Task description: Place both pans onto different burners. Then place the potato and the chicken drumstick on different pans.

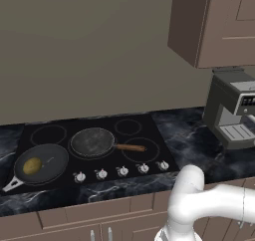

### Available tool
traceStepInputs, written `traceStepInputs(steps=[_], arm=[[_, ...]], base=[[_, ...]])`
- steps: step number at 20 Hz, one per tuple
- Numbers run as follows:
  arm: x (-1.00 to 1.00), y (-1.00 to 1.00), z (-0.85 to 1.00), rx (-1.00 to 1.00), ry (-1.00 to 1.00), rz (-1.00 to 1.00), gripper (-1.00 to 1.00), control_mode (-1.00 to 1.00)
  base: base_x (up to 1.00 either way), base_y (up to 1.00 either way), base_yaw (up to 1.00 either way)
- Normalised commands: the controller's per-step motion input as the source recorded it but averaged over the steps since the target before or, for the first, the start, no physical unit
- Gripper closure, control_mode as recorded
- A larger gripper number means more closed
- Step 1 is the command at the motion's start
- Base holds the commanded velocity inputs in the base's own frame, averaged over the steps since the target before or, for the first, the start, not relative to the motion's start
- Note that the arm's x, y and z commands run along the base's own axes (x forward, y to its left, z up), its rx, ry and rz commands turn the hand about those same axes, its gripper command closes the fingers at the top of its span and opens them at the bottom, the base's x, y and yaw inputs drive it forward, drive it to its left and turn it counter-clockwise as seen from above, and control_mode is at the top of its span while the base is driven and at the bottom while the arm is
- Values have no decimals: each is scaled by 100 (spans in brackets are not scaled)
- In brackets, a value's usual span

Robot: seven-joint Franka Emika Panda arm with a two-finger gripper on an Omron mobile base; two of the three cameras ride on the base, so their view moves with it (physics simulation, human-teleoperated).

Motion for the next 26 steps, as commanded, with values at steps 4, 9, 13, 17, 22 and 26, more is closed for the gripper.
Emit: traceStepInputs(steps=[4, 9, 13, 17, 22, 26], arm=[[-28, 0, 5, 0, -1, 0, 100, -100], [-59, 0, 12, 0, -4, 0, 100, -100], [-55, 6, 27, -1, 0, 0, 100, -100], [-36, 21, 34, -3, 0, 0, 100, -100], [-29, 36, 34, -3, 0, 0, 100, -100], [-41, 67, 25, -2, 0, 0, 100, -100]], base=[[0, 0, 0], [0, 0, 0], [0, 0, 0], [0, 0, 0], [0, 0, 0], [0, 0, 0]])
